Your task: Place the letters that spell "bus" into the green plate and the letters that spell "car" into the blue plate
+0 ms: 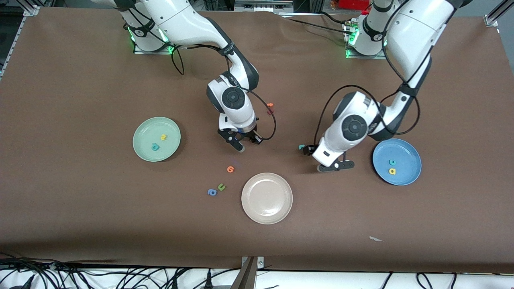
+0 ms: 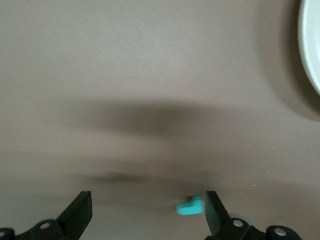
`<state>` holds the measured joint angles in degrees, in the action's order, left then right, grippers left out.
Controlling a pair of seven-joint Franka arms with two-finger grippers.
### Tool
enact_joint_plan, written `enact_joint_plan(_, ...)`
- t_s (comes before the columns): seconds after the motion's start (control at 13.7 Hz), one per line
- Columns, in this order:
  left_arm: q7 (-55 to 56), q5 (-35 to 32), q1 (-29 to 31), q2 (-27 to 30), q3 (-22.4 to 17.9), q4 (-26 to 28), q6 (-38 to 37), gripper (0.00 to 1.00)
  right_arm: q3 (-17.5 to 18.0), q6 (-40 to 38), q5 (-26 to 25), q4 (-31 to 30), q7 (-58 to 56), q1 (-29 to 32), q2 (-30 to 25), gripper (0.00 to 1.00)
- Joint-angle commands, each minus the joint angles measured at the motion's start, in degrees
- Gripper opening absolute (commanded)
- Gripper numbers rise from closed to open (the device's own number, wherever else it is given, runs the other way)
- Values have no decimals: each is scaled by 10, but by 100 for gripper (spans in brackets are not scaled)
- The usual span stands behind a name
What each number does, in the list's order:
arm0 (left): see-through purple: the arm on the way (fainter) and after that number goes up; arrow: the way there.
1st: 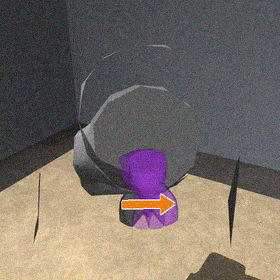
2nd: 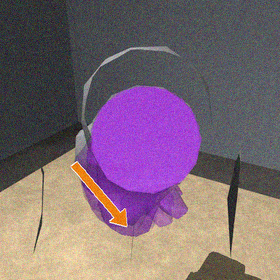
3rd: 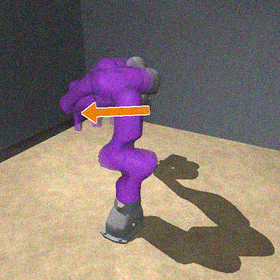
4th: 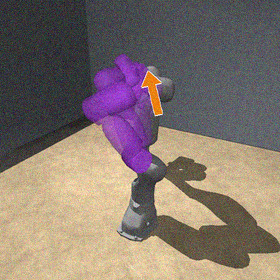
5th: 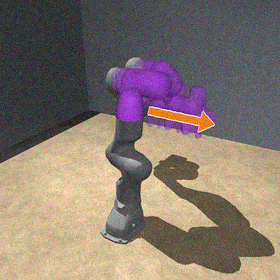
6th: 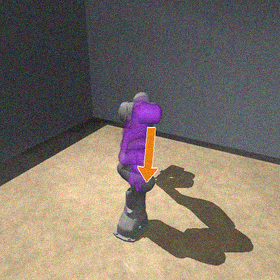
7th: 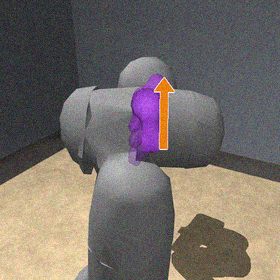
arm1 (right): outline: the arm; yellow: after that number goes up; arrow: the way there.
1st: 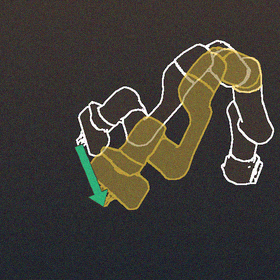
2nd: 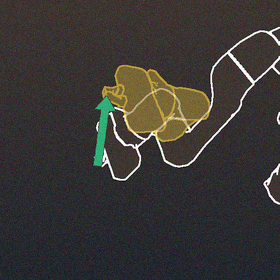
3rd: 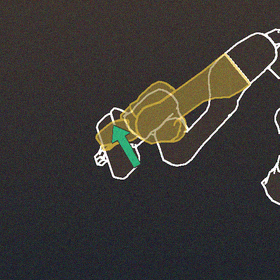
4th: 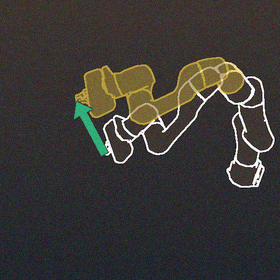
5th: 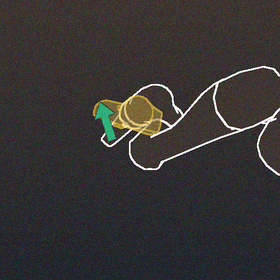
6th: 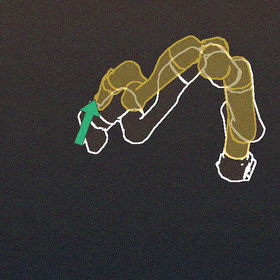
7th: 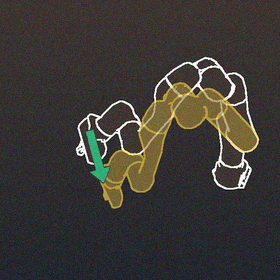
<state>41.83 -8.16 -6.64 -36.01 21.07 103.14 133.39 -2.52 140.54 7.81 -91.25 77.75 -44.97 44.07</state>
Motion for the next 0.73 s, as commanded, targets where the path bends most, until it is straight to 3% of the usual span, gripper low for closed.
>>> enact_joint_plan(0.0, 61, 7, -21, -11, -5, 21, 49, 100, -37, -107, -3, 3, -92, 2, -51, 0)
enact_joint_plan(0.15, 77, 5, -33, -17, -5, 30, 71, 96, -77, -189, 1, -7, -191, 5, -83, 0)
enact_joint_plan(0.22, 88, 4, -37, -20, -5, 31, 74, 88, -95, -213, 2, -19, -230, 5, -99, 0)
enact_joint_plan(0.66, 98, 4, -47, -23, -7, 38, 75, 58, -219, -220, 5, -166, -503, 6, -179, 0)
